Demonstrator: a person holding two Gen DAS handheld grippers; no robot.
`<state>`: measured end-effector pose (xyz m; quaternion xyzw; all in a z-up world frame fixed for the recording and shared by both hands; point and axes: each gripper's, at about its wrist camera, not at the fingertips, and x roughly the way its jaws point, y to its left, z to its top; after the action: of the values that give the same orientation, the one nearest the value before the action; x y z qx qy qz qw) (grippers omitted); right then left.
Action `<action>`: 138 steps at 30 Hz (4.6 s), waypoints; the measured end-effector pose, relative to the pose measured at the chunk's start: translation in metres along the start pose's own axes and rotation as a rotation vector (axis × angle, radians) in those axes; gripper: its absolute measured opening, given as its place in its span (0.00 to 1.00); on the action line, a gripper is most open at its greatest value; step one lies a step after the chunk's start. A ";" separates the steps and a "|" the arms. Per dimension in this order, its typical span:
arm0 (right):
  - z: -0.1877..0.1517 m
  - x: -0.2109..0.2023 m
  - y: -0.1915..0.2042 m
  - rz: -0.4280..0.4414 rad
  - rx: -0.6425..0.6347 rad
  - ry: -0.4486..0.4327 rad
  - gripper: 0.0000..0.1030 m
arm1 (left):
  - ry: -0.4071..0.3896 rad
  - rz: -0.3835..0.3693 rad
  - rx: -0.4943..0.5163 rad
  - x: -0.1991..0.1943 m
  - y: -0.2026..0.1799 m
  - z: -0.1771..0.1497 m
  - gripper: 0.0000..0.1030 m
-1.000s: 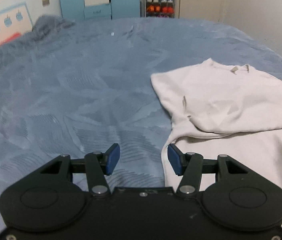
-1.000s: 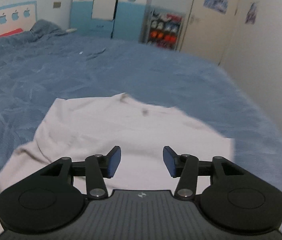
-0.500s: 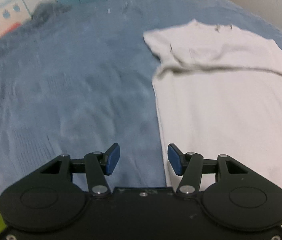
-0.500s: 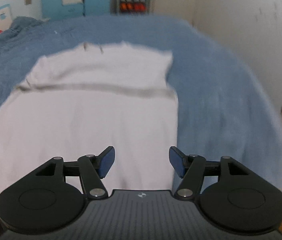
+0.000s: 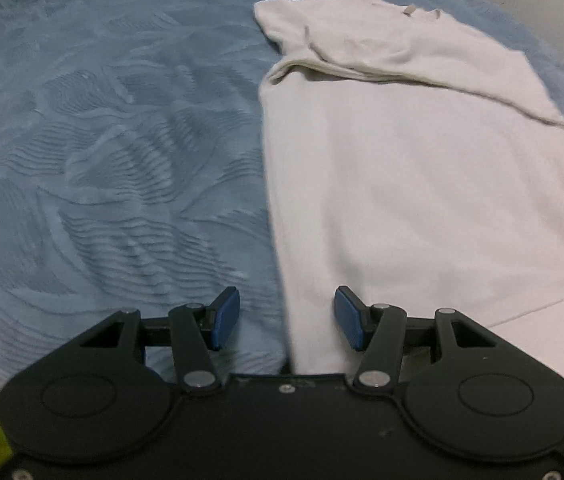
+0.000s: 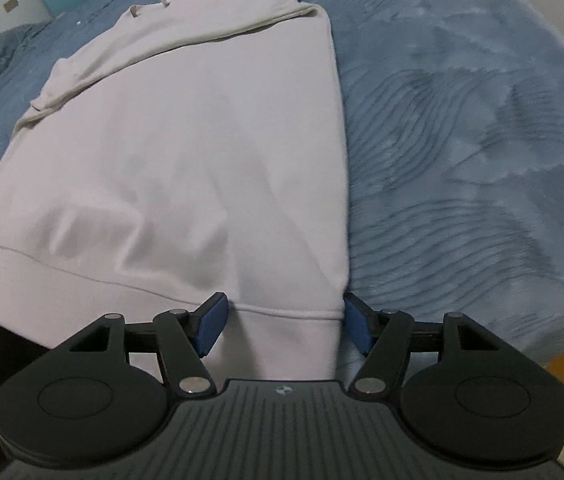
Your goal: Fold small clothes
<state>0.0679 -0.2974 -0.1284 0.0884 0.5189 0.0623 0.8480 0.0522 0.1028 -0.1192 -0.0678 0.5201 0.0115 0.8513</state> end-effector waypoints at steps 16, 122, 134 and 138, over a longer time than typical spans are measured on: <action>-0.002 0.006 -0.010 0.012 0.054 -0.001 0.17 | 0.070 -0.131 -0.037 0.015 -0.005 0.018 0.38; 0.079 -0.110 0.025 0.065 0.056 -0.520 0.05 | -0.323 -0.079 0.024 -0.099 -0.014 0.088 0.06; 0.142 -0.044 0.021 0.049 0.115 -0.483 0.05 | -0.282 -0.044 -0.003 -0.032 -0.016 0.147 0.06; 0.164 -0.033 0.020 0.038 0.112 -0.494 0.04 | -0.282 -0.056 -0.007 -0.018 -0.018 0.169 0.06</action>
<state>0.1991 -0.2981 -0.0219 0.1574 0.2970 0.0260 0.9414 0.1946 0.1077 -0.0259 -0.0829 0.3930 -0.0009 0.9158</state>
